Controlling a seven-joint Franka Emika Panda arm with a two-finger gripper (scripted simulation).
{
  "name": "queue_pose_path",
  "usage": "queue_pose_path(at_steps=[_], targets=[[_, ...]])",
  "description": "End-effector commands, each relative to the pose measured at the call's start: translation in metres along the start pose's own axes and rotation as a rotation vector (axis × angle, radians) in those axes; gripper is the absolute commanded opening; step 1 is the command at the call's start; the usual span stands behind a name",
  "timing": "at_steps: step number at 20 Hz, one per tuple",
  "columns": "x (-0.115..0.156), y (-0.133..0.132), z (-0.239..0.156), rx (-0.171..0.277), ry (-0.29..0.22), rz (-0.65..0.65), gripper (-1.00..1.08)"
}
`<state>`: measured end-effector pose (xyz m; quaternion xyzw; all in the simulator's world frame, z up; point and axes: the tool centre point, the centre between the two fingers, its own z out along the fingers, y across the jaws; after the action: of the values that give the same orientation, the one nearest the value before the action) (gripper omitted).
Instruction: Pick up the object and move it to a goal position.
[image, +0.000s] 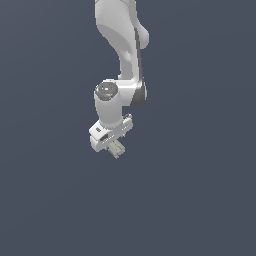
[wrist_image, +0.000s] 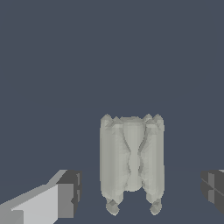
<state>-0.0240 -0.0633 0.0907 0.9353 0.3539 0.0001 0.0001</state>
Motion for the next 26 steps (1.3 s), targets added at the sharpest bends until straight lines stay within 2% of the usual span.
queue_pose_path(at_steps=[1, 10, 15, 16, 26], targets=[[0.0, 0.0, 0.004, 0.0, 0.0, -0.001, 1.0], [-0.001, -0.001, 0.043, 0.0, 0.0, -0.004, 1.0], [0.0, 0.0, 0.049, 0.0, 0.0, -0.004, 1.0], [0.0, 0.0, 0.049, 0.0, 0.0, -0.004, -1.0], [-0.001, 0.0, 0.049, -0.001, 0.0, -0.004, -1.0]])
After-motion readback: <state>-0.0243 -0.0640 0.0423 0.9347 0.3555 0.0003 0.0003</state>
